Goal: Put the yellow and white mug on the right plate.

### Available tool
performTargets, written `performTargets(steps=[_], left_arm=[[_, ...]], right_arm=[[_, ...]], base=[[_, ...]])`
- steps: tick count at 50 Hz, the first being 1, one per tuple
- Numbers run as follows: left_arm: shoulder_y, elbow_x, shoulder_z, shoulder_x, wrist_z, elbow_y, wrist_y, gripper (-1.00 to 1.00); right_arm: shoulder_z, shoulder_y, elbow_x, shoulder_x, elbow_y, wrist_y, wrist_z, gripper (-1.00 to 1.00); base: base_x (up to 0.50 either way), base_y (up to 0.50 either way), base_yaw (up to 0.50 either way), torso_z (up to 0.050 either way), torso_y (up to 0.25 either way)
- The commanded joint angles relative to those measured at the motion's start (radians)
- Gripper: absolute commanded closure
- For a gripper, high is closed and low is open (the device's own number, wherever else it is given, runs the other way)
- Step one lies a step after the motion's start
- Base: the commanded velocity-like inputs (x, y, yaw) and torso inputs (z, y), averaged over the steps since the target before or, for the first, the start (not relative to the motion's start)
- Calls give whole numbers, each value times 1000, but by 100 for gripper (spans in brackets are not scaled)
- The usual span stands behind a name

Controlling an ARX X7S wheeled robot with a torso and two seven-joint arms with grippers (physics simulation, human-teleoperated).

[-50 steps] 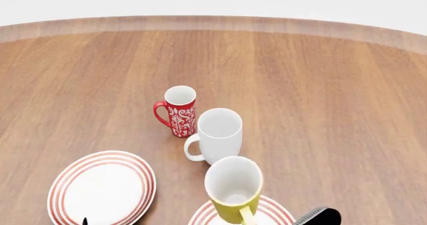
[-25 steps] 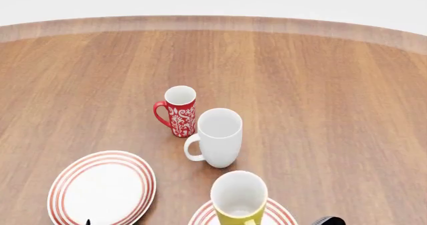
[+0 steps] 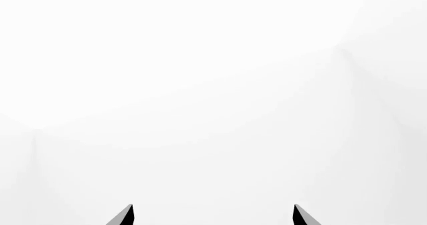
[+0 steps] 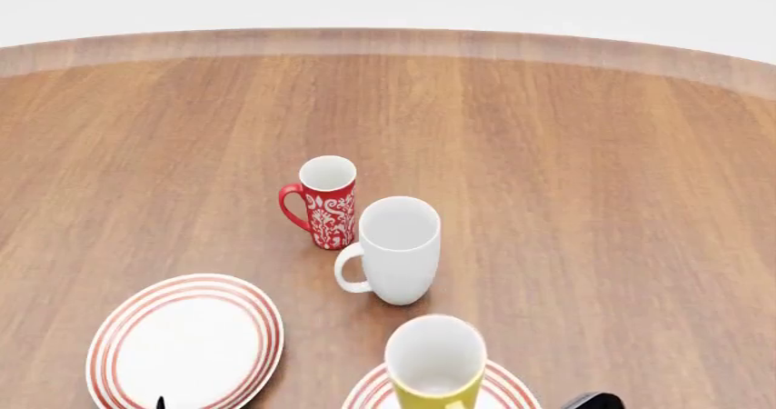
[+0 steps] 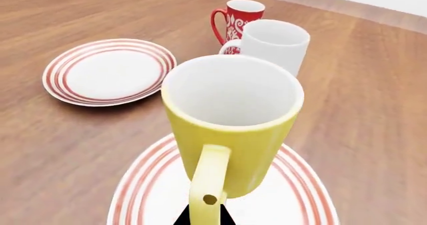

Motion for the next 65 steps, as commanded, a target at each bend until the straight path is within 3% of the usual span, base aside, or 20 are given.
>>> performTargets(steps=[1,8,65], left_arm=[[-2,11,-22,16,21,8,-13,-100],[-2,13,-18,15,19,10,-17,-100],[-11,9,23,-7,14,0,-32,-100]], right_arm=[[16,11,-17,-29,9,7,-40,100],[20,31,36,-15,3,69,-67,100],[10,82,62,-72,163,109,-112,100]], base=[[0,0,0,0,0],[0,0,0,0,0],[0,0,0,0,0]])
